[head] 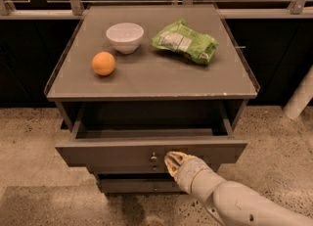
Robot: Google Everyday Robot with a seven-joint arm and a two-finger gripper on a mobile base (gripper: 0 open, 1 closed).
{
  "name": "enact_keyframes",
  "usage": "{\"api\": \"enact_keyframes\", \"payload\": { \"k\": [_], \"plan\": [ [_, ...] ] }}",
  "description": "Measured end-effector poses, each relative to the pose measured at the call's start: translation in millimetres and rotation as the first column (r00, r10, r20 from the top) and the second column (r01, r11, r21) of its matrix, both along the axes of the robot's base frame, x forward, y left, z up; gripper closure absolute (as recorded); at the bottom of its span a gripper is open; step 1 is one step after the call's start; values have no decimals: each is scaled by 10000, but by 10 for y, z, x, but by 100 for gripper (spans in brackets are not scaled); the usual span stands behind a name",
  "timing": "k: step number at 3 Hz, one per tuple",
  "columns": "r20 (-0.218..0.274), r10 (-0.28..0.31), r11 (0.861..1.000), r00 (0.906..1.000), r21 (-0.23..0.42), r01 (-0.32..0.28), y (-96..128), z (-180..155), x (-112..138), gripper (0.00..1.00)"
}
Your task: Close top drawer
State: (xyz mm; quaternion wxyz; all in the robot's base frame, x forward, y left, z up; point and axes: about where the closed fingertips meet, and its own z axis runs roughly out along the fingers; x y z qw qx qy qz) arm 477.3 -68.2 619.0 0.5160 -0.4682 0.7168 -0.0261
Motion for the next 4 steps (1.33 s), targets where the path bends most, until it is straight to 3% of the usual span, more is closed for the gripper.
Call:
{"api": "enact_keyframes", "payload": {
  "k": [1, 2, 3, 4],
  "plan": [
    [50, 127, 9999, 9999, -86, -127, 36, -6, -31, 100],
    [796, 272, 9977, 9965, -645, -220, 89, -87, 109, 100],
    [885, 290, 9972, 9957, -712, -227, 98, -96, 115, 100],
    [1432, 407, 9941, 9889, -1051, -257, 142, -141, 258, 100]
  ]
}}
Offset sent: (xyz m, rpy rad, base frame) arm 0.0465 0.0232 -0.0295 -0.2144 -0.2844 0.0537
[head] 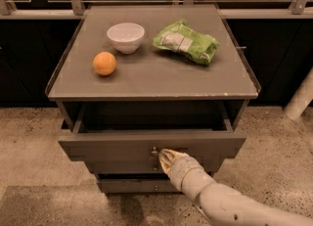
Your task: Close top drawer
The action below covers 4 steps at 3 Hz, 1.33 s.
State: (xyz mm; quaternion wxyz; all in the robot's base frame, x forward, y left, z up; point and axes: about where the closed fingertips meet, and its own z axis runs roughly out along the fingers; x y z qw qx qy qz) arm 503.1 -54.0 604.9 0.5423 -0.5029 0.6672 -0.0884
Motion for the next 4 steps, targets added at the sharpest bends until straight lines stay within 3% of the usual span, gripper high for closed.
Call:
{"api": "enact_keyframes", "payload": {
  "k": [1, 2, 3, 4],
  "plan": [
    [97, 10, 10000, 10000, -58, -9, 8, -8, 7, 100],
    [691, 60, 9992, 9976, -391, -33, 60, -71, 225, 100],
    [692, 60, 9992, 9976, -391, -33, 61, -71, 219, 100],
    [1265, 107, 9976, 9919, -694, -19, 140, -119, 507, 100]
  ]
}}
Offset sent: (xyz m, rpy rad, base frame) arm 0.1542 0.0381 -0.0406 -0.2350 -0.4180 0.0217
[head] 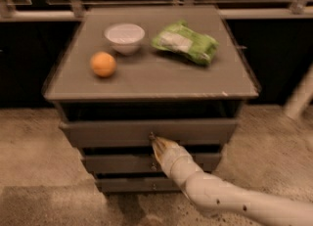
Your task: Close top drawer
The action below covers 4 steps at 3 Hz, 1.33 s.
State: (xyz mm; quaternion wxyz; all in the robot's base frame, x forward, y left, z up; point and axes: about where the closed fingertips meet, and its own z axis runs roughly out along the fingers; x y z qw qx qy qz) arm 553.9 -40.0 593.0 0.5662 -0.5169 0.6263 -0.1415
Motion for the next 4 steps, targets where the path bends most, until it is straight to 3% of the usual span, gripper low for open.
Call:
{"api": "enact_keyframes", "payload": {
  "k": [3, 4],
  "plan": [
    [215, -53, 9997, 9998, -247, 58, 6, -43, 43, 100],
    [-229, -747, 9923, 9969, -1011, 720, -388, -112, -25, 100]
  ]
}}
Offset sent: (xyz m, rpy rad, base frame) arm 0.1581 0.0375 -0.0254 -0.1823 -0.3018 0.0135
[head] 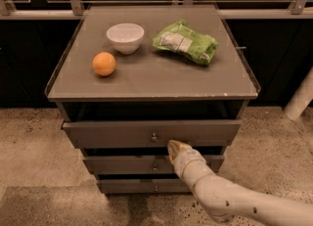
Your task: Close top drawer
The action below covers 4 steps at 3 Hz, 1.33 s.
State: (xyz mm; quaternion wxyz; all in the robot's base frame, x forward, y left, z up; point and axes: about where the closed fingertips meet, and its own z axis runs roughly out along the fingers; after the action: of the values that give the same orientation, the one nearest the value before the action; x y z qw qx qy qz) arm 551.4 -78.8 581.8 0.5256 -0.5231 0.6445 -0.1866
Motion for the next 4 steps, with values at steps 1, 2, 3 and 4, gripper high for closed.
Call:
{"api": "enact_keyframes", "payload": {
  "k": [1, 2, 3, 4],
  "plan": [
    [-772, -1108, 9920, 9908, -689, 1056, -672, 177, -32, 82],
    [-1007, -1748, 9832, 9794, -709, 1682, -919, 321, -63, 59],
    [-1004, -1724, 9837, 9799, -689, 1661, -900, 321, -60, 36],
    [-1126, -1298, 9893, 9851, -820, 1210, -893, 337, -71, 12]
  ]
}}
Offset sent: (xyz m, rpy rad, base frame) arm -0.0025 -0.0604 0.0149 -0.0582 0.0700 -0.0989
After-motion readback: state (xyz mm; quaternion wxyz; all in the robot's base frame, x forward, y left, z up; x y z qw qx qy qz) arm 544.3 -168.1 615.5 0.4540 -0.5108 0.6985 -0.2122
